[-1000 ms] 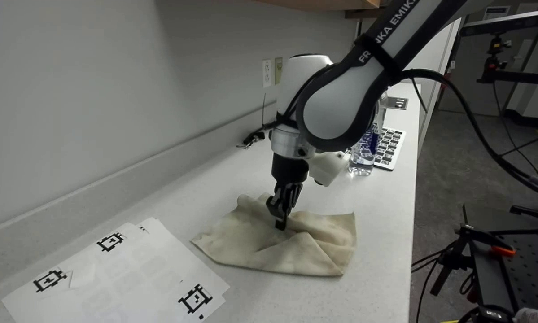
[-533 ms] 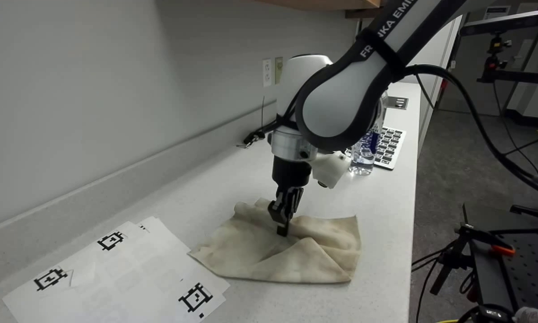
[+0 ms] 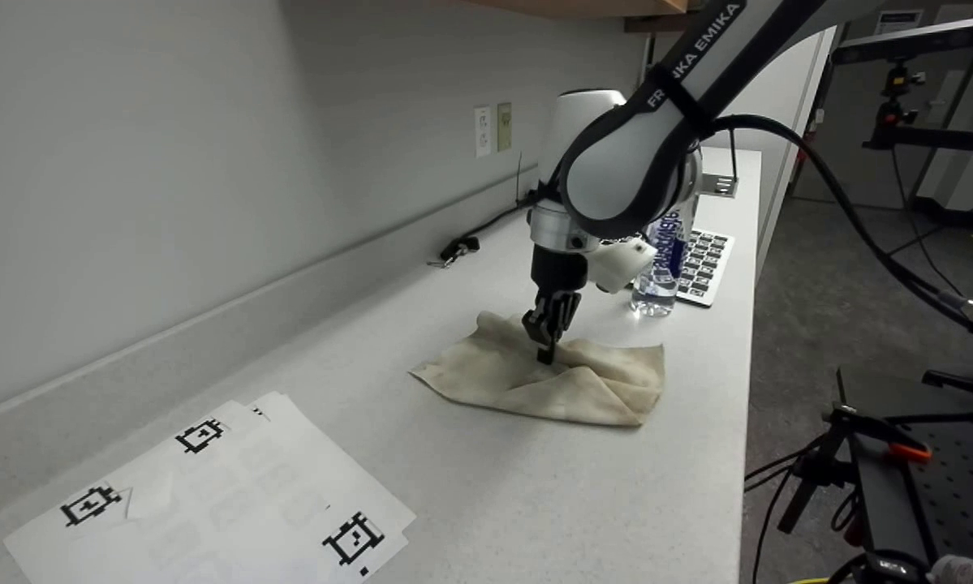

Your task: Wipe the table with the white cloth

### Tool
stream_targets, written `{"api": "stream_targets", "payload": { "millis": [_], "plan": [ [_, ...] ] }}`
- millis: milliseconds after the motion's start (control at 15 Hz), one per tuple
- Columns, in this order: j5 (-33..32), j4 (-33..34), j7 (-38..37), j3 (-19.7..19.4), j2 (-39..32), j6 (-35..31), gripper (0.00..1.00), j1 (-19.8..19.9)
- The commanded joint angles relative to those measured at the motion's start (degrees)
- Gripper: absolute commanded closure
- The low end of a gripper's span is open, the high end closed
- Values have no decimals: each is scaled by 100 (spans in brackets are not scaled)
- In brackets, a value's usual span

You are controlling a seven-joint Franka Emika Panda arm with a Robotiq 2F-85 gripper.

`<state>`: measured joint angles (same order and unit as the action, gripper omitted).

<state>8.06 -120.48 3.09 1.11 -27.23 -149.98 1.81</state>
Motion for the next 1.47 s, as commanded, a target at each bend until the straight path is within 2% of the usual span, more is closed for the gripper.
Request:
{"api": "stream_targets", "payload": {
  "millis": [0, 200, 400, 667, 1000, 1133, 1400],
  "plan": [
    [-350, -105, -173, -354, 57, -93, 99, 54],
    [-437, -121, -282, -510, 81, -89, 99, 81],
    [-278, -261, -289, -352, 162, 9, 99, 90],
    [42, -546, -163, 117, 305, 74, 99, 59],
    [592, -907, 251, 880, 571, 410, 99, 50],
    [710, -1002, 368, 1035, 645, 560, 99, 18],
    [546, -1061, 263, 873, 743, 585, 99, -21]
  ]
}}
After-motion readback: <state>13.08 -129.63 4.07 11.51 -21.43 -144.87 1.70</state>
